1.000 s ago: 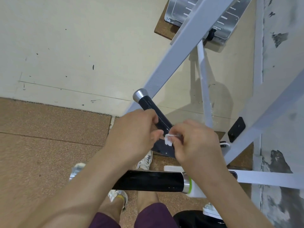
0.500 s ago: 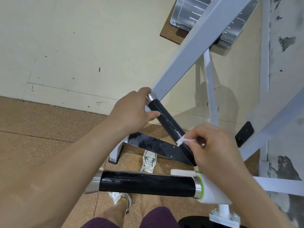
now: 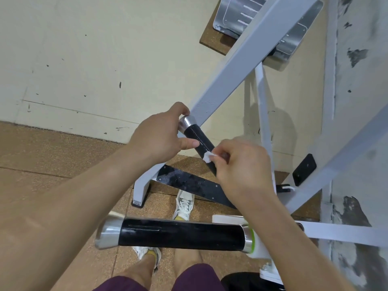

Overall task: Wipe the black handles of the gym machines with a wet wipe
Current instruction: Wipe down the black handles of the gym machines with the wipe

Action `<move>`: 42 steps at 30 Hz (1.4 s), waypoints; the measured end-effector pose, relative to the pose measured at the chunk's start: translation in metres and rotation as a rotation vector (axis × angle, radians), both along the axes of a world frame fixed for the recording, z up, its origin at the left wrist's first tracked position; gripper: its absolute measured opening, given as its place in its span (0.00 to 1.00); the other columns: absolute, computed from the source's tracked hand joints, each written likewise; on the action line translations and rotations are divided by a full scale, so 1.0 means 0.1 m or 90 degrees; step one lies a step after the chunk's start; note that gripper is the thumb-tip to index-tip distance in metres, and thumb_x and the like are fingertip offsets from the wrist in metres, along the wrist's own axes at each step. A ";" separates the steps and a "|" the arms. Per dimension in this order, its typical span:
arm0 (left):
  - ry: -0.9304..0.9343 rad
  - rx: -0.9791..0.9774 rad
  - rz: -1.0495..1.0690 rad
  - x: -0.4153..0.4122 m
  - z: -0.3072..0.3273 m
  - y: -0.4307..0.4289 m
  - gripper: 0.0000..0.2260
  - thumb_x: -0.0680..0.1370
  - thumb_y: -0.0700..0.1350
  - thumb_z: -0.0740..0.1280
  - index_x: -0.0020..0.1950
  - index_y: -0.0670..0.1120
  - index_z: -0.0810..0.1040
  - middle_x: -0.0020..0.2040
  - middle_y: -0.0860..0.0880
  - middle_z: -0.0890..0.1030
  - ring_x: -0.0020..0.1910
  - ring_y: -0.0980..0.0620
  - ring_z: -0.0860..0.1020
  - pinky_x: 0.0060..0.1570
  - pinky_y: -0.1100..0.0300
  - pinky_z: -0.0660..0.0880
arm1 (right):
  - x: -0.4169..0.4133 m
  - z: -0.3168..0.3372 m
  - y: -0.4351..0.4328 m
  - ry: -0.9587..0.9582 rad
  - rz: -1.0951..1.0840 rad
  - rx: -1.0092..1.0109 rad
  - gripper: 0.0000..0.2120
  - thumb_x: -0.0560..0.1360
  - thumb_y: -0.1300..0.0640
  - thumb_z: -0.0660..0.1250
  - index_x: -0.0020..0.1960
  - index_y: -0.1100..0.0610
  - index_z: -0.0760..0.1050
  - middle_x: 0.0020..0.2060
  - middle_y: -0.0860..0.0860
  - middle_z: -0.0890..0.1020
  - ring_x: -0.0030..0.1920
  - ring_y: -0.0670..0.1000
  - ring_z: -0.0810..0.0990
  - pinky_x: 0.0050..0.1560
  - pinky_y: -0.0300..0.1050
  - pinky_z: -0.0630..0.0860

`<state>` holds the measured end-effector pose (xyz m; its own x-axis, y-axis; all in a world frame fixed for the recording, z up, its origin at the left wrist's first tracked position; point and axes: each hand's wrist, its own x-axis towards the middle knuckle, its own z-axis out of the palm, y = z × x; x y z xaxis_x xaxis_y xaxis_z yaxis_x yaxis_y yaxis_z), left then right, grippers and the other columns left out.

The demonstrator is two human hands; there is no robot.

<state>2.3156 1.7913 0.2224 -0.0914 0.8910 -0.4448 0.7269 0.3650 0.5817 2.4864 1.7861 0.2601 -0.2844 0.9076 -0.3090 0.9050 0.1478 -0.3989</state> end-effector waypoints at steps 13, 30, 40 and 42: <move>0.078 0.050 -0.048 0.02 -0.01 -0.04 0.29 0.73 0.56 0.70 0.71 0.52 0.66 0.62 0.48 0.75 0.61 0.46 0.72 0.52 0.57 0.67 | 0.11 0.00 0.06 0.033 0.077 -0.010 0.04 0.72 0.60 0.70 0.40 0.54 0.82 0.35 0.47 0.75 0.36 0.49 0.73 0.35 0.44 0.69; -0.010 0.051 -0.013 0.05 -0.01 0.01 0.20 0.73 0.47 0.71 0.63 0.56 0.74 0.57 0.53 0.74 0.45 0.58 0.71 0.46 0.65 0.64 | -0.19 -0.19 0.35 0.112 0.058 -0.027 0.04 0.72 0.60 0.72 0.38 0.55 0.81 0.35 0.48 0.75 0.37 0.49 0.74 0.39 0.46 0.71; -0.085 0.020 0.050 -0.04 -0.07 0.01 0.23 0.72 0.50 0.72 0.66 0.54 0.72 0.57 0.55 0.78 0.55 0.55 0.76 0.53 0.58 0.74 | -0.33 -0.24 0.46 0.090 0.059 -0.038 0.03 0.73 0.58 0.70 0.41 0.55 0.81 0.38 0.48 0.76 0.39 0.49 0.75 0.41 0.45 0.72; -0.090 0.005 0.043 -0.05 -0.07 0.02 0.23 0.73 0.49 0.72 0.67 0.55 0.71 0.59 0.55 0.78 0.56 0.56 0.76 0.53 0.59 0.73 | -0.21 -0.19 0.42 0.076 0.087 -0.050 0.03 0.72 0.59 0.70 0.40 0.55 0.81 0.36 0.47 0.75 0.38 0.48 0.73 0.40 0.45 0.71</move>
